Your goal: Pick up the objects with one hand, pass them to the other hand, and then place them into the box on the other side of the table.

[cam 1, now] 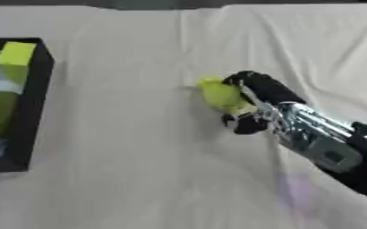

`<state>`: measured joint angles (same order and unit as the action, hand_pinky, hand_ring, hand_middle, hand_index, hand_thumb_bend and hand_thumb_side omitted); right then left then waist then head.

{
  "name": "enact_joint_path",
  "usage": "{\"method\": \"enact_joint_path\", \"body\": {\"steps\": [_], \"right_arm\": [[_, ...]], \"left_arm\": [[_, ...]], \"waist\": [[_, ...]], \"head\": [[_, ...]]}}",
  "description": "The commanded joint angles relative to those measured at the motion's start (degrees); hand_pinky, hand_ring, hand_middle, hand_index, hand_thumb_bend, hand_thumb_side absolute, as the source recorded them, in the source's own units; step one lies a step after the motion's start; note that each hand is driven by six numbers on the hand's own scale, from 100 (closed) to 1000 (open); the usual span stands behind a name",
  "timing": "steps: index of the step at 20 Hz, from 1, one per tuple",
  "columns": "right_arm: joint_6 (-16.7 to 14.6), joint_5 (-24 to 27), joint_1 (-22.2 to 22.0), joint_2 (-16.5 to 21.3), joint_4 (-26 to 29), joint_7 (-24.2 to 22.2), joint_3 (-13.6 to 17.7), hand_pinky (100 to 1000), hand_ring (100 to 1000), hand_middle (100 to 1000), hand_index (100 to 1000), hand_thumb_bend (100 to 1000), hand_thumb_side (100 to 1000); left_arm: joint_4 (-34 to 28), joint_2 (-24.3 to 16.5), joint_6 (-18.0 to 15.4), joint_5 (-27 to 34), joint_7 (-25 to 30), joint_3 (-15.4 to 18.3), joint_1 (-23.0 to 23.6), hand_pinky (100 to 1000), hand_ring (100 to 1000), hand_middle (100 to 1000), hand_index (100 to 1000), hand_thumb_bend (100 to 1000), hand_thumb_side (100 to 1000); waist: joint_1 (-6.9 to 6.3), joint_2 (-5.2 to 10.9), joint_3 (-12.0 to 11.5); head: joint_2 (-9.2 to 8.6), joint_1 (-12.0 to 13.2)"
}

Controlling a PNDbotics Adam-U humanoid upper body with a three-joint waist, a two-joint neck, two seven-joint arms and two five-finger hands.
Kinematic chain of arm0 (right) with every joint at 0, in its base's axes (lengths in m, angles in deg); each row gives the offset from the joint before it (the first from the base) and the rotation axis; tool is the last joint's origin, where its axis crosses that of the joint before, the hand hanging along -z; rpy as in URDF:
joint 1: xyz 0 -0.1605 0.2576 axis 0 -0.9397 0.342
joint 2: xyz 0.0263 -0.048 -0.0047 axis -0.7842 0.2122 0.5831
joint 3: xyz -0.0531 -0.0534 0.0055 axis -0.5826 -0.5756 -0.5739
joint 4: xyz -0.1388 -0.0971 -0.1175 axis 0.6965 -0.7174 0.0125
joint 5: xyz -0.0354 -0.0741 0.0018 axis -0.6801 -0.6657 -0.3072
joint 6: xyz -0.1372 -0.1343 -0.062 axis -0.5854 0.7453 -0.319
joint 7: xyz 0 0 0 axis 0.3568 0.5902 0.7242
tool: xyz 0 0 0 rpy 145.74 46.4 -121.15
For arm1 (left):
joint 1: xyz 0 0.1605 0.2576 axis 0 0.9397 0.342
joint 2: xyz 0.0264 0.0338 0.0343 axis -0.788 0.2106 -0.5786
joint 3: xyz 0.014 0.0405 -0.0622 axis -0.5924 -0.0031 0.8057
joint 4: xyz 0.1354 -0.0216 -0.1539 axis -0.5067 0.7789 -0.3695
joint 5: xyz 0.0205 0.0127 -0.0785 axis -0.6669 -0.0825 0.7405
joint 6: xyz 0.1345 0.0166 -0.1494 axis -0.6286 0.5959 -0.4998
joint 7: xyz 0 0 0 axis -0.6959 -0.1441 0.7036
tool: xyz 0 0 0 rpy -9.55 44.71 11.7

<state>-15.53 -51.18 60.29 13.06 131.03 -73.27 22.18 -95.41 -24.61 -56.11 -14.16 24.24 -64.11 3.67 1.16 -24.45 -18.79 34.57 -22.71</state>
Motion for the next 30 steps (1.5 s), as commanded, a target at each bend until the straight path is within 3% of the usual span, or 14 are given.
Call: {"method": "enact_joint_path", "body": {"steps": [1,2,3,4,10,16,24,30], "right_arm": [[0.92,-0.54,-0.11,1.24,0.69,1.13,0.4,836,775,632,760,282,100],[1.22,-0.45,-0.12,1.1,0.69,2.43,0.57,815,751,614,748,250,100],[1.42,-0.14,-0.13,0.99,0.69,4.11,0.72,757,670,560,697,134,100],[1.39,0.35,-0.17,0.95,0.69,6.17,0.81,732,628,530,670,100,100],[-2.02,4.19,-0.97,1.33,0.69,18.87,1.21,663,532,435,560,100,100],[-8.54,7.57,-1.82,1.19,0.69,24.86,1.16,637,501,424,544,100,100],[-25.78,8.09,-3.07,-0.12,0.69,31.23,-1.69,619,473,415,536,100,100],[-34.48,7.17,-2.9,-0.3,0.69,34.14,-3.93,620,462,412,533,100,100]], "left_arm": [[-1.3,-1.22,-0.2,0.0,0.0,0.62,-0.78,886,1000,782,690,100,769],[-1.31,-1.24,-0.22,0.03,-0.05,0.65,-0.77,886,1000,782,690,100,769],[-1.33,-1.25,-0.25,0.03,-0.12,0.68,-0.77,886,1000,782,690,100,767],[-1.36,-1.25,-0.3,0.01,-0.19,0.69,-0.77,885,1000,781,690,100,765],[-1.27,-1.23,-0.48,0.01,-0.31,0.79,-0.16,885,1000,776,685,100,765],[-0.96,-1.46,-0.62,0.11,-0.48,1.08,1.02,882,1000,774,690,100,764],[-0.61,-1.59,-0.76,0.83,-0.64,1.15,2.28,873,1000,774,766,100,769],[-0.46,-1.81,-0.97,1.23,-0.44,1.07,2.53,861,1000,772,767,100,776]], "waist": [[0.4,0.22,-0.15],[0.41,0.21,-0.13],[0.41,0.25,-0.09],[0.4,0.3,-0.05],[0.04,1.25,0.82],[-0.59,2.81,2.72],[-1.11,4.73,5.01],[-1.29,5.13,5.68]], "head": [[-0.73,-0.73],[-0.71,-0.82],[-0.65,-0.87],[-0.6,-0.92],[-0.13,-0.9],[0.57,0.7],[0.77,2.82],[0.85,4.06]]}}
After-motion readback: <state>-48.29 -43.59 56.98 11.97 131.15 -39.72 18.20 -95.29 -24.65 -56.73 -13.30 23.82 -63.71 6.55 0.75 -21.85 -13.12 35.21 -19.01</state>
